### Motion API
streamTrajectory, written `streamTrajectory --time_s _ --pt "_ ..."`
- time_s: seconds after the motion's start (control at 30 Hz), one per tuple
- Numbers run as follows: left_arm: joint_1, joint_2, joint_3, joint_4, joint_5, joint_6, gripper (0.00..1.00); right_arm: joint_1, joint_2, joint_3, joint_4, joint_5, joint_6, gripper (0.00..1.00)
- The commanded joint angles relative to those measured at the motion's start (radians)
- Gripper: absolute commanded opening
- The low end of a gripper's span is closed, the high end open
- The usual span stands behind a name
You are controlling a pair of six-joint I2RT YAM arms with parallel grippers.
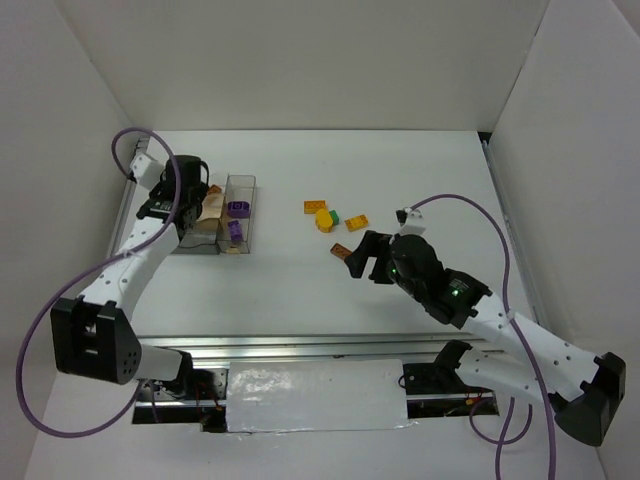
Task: Sort the legos into containers by color
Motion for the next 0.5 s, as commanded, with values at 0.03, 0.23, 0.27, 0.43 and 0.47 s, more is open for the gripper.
streamTrajectory --time_s 0.03,0.23,0.27,0.43,0.47 --pt "0.077 0.146 0.028 0.121 0.053 -0.014 0.02 0.004 0.036 0.016 0.091 -0.029 0.002 0.92" --pt "0.163 0.344 0.152 0.063 0.111 -0.031 0.02 0.004 0.064 0.013 0.103 -0.058 0.006 0.92" --pt "0.192 0.370 0.149 0.069 0.145 -0.032 0.02 0.003 0.066 0.010 0.107 -0.063 0.007 0.92" --pt "0.202 0.363 0.060 0.144 0.154 -0.028 0.11 0.003 0.082 0.001 0.113 -0.066 0.007 0.92" --pt "0.203 0.363 0.058 0.155 0.159 -0.026 0.16 0.004 0.090 0.002 0.110 -0.065 0.004 0.92"
